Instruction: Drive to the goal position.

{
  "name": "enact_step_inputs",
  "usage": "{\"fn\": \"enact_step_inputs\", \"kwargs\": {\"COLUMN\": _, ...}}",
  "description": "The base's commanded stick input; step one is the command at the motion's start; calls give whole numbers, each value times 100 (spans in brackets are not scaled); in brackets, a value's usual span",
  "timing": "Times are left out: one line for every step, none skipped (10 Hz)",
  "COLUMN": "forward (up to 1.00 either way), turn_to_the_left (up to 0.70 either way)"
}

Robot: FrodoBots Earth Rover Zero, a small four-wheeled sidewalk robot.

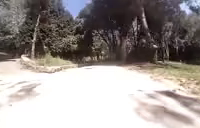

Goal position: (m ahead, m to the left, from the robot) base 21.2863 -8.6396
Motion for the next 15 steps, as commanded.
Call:
{"fn": "enact_step_inputs", "kwargs": {"forward": 85, "turn_to_the_left": 0}}
{"fn": "enact_step_inputs", "kwargs": {"forward": 85, "turn_to_the_left": 0}}
{"fn": "enact_step_inputs", "kwargs": {"forward": 85, "turn_to_the_left": 0}}
{"fn": "enact_step_inputs", "kwargs": {"forward": 85, "turn_to_the_left": 0}}
{"fn": "enact_step_inputs", "kwargs": {"forward": 85, "turn_to_the_left": 0}}
{"fn": "enact_step_inputs", "kwargs": {"forward": 85, "turn_to_the_left": 0}}
{"fn": "enact_step_inputs", "kwargs": {"forward": 85, "turn_to_the_left": 0}}
{"fn": "enact_step_inputs", "kwargs": {"forward": 85, "turn_to_the_left": 0}}
{"fn": "enact_step_inputs", "kwargs": {"forward": 85, "turn_to_the_left": 0}}
{"fn": "enact_step_inputs", "kwargs": {"forward": 85, "turn_to_the_left": 0}}
{"fn": "enact_step_inputs", "kwargs": {"forward": 85, "turn_to_the_left": 0}}
{"fn": "enact_step_inputs", "kwargs": {"forward": 85, "turn_to_the_left": 0}}
{"fn": "enact_step_inputs", "kwargs": {"forward": 85, "turn_to_the_left": 0}}
{"fn": "enact_step_inputs", "kwargs": {"forward": 85, "turn_to_the_left": 0}}
{"fn": "enact_step_inputs", "kwargs": {"forward": 85, "turn_to_the_left": 0}}
